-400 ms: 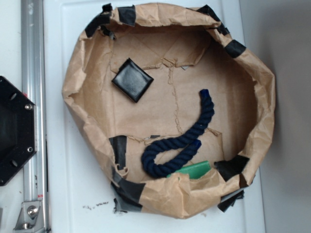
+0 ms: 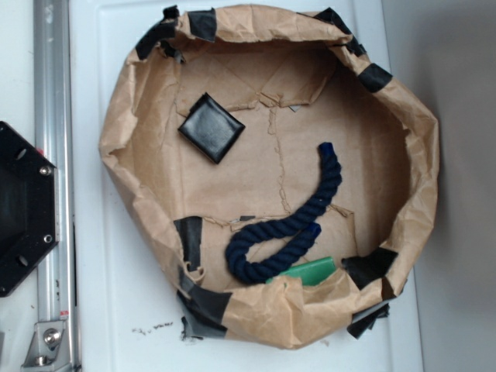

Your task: Grab the black box.

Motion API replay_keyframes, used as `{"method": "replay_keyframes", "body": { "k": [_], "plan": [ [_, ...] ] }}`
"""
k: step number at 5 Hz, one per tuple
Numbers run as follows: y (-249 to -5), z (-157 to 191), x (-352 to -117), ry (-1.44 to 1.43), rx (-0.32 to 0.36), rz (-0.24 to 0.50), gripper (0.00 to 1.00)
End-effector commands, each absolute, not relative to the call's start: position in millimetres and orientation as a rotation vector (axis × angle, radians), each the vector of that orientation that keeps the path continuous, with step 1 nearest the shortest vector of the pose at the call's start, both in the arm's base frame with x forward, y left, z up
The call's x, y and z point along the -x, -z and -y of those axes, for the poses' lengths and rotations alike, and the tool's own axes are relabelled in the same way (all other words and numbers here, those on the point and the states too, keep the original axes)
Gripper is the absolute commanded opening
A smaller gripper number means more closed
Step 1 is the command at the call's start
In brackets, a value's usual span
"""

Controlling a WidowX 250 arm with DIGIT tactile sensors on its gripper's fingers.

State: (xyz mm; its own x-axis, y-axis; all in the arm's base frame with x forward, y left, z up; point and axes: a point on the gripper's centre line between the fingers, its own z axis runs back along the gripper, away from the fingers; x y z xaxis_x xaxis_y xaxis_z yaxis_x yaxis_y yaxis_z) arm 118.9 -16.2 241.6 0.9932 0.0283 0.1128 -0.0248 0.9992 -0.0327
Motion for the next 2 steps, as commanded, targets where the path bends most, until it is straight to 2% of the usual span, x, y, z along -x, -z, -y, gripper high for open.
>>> {"method": "replay_keyframes", "body": {
  "k": [1, 2],
  "plan": [
    [-221, -12, -199, 0.228, 0.017, 0.071, 1.00],
    [-200, -20, -225, 0.352, -0.014, 0.024, 1.00]
  ]
}}
